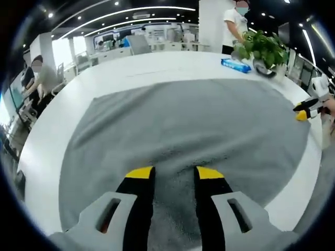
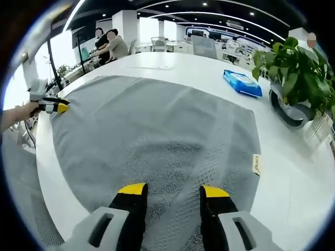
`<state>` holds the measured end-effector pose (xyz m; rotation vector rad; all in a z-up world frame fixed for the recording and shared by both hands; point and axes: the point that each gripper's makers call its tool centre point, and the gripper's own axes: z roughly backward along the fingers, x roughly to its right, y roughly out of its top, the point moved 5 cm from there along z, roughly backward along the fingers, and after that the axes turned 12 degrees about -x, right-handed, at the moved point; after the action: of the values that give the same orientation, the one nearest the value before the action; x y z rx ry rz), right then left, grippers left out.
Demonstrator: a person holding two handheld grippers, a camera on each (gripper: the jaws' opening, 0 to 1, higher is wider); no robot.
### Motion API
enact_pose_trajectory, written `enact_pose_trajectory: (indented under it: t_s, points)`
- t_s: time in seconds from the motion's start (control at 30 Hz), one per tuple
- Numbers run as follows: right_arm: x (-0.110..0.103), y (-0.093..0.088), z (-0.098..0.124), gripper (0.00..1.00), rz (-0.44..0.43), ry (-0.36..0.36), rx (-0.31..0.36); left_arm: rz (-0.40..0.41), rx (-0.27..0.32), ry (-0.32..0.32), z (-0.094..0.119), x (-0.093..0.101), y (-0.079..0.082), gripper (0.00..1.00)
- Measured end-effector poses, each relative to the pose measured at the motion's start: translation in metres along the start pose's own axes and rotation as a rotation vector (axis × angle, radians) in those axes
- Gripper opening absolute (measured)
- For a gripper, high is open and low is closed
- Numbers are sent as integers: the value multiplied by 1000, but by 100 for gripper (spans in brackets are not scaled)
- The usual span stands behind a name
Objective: Open the folded towel by lifting each exposed corner and separating the folded layers until the towel lies flat within the target outline without major curled edges
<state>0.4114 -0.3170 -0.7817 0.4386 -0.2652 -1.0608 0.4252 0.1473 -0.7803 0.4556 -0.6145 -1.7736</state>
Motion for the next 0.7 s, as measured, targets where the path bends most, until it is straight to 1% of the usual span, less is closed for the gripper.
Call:
enact_pose_trajectory:
  t_s: [0.17,0.2,0.23,0.27,0.3,0.37,0.43,0.47,0.5,0.53,0.57,0.6,0.63,0.67,0.7]
  points:
    - [-1,-1,1,39,-14,-6,12,5,3,-4,1,1,-1,30]
    - [0,-2,3,39,-25,-30,10,17,1,-5,2,1,-1,30]
    - [0,-1,6,39,-1,-54,22,70,0,-13,5,2,-2,30]
    - [-1,0,11,39,39,-79,45,103,11,-23,8,4,-1,31]
    - [-4,1,15,39,50,-86,56,127,56,-31,14,4,3,31]
    - [-9,-1,24,42,58,-83,75,130,117,-22,30,5,8,34]
    - [-13,-2,35,47,39,-74,112,118,166,-29,37,6,12,41]
    - [-15,-2,40,50,28,-74,135,124,186,-39,48,8,13,44]
    - [-17,-3,48,51,28,-74,157,123,198,-41,55,10,13,47]
    - [-18,-4,51,52,28,-74,163,112,232,-36,68,12,14,48]
    - [-21,-6,59,54,29,-78,179,105,263,-27,76,14,15,49]
    - [-23,-8,64,57,35,-78,186,108,286,-30,89,19,15,52]
    - [-25,-10,73,59,28,-91,203,111,307,-32,96,22,14,54]
    - [-28,-11,79,63,25,-85,228,114,322,-25,106,24,12,57]
    - [-31,-14,84,65,14,-74,238,108,339,-27,113,27,10,60]
